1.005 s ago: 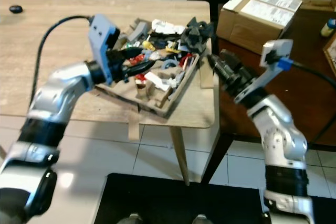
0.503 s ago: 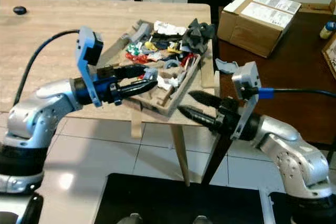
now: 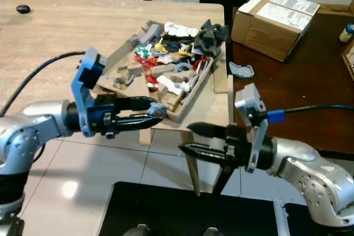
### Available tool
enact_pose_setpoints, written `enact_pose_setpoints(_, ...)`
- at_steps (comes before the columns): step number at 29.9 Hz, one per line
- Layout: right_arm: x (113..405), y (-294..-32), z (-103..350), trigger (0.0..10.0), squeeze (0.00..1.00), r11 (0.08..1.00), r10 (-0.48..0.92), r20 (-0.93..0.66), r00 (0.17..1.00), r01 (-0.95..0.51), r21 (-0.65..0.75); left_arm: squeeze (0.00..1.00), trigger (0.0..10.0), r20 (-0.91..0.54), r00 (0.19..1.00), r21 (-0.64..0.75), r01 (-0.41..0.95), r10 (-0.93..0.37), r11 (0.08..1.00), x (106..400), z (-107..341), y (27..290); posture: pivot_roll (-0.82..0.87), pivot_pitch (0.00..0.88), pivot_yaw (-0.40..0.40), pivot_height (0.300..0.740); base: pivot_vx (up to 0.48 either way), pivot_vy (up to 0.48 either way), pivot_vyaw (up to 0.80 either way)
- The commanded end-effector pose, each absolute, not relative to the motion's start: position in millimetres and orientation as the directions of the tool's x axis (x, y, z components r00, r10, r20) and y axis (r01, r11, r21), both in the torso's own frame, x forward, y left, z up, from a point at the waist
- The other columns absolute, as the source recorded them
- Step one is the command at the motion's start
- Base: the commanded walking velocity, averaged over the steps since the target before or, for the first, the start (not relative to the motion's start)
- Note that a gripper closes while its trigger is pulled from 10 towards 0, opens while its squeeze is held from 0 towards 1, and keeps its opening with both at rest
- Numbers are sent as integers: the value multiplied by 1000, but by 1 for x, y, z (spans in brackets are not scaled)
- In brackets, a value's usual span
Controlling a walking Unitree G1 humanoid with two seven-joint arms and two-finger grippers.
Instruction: Picking trash to rubbish bin
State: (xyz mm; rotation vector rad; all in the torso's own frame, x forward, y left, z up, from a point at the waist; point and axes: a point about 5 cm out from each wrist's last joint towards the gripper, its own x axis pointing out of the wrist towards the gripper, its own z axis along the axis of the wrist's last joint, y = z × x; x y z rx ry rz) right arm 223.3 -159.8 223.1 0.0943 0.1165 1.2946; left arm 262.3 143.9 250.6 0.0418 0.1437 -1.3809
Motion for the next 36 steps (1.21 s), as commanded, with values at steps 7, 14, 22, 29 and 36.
enact_pose_setpoints(7, 219, -160, 166, 10000, 0, 339, 903, -325, 280, -930, 142, 0, 0, -447, 156, -117, 966, -881, 230, 241, 192, 143, 89, 203, 39, 740, 0, 0, 0)
enact_pose_setpoints(14, 232, -163, 138, 10000, 0, 456, 832, -389, 395, -887, 74, 0, 0, -586, 137, -158, 947, -799, 278, 233, 148, 149, 86, 192, 28, 740, 0, 0, 0)
enact_pose_setpoints(22, 228, -171, 85, 10000, 0, 456, 708, -613, 350, -890, 19, 0, 0, -725, 142, -185, 903, -674, 389, 226, 92, 158, 76, 182, 29, 740, 0, 0, 0)
enact_pose_setpoints(29, 227, -186, 34, 10000, 0, 589, 563, -715, 415, -808, -6, 0, 0, -849, 336, 58, 826, -408, 561, 236, 19, 180, 70, 157, 18, 740, 0, 0, 0)
enact_pose_setpoints(36, 237, -195, 2, 10000, 0, 761, 391, -729, 562, -643, -87, 0, 0, -799, 504, 179, 721, -329, 670, 246, -6, 177, 71, 153, 18, 740, 0, 0, 0)
